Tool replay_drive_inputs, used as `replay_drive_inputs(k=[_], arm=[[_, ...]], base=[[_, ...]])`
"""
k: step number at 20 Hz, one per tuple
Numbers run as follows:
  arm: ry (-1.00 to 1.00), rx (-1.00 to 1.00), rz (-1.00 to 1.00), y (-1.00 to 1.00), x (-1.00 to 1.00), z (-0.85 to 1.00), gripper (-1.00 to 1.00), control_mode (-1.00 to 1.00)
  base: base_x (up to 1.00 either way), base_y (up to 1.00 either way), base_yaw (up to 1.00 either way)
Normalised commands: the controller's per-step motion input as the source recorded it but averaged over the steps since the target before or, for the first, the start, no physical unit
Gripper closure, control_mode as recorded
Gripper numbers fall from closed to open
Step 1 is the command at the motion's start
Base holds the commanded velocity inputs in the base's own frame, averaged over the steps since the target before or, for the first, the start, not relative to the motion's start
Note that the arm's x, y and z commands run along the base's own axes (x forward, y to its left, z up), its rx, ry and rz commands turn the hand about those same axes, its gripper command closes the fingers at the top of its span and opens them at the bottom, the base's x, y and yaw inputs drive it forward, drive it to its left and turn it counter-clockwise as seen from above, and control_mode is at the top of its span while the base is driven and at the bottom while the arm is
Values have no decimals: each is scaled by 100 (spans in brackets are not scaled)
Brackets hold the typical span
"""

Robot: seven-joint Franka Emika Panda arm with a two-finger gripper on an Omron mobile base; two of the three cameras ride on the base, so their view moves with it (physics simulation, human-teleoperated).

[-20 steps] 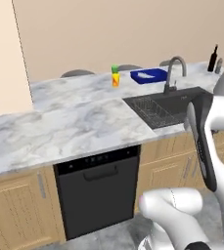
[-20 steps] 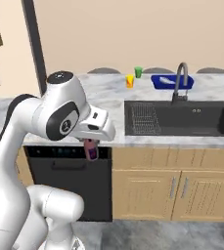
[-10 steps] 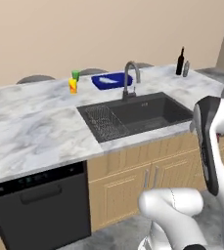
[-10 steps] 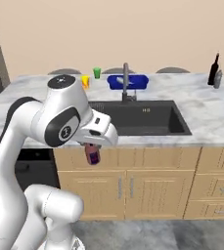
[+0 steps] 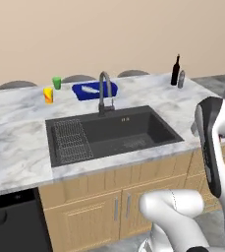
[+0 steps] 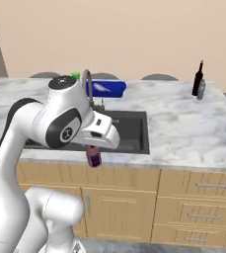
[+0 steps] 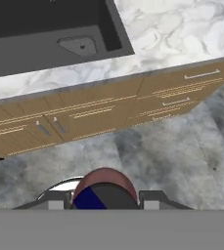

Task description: Place the drinks on the dining counter in a tight cluster.

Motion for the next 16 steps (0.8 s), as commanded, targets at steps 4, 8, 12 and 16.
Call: replay_drive_inputs(k=[4,8,12,16], arm=[[0,0,0,0,0,0,100,100],[0,0,0,0,0,0,100,100],[0,0,0,0,0,0,100,100],[0,0,0,0,0,0,100,100]], base=[[31,-100,6],[31,-100,1],[39,-100,4],[35,-100,1]])
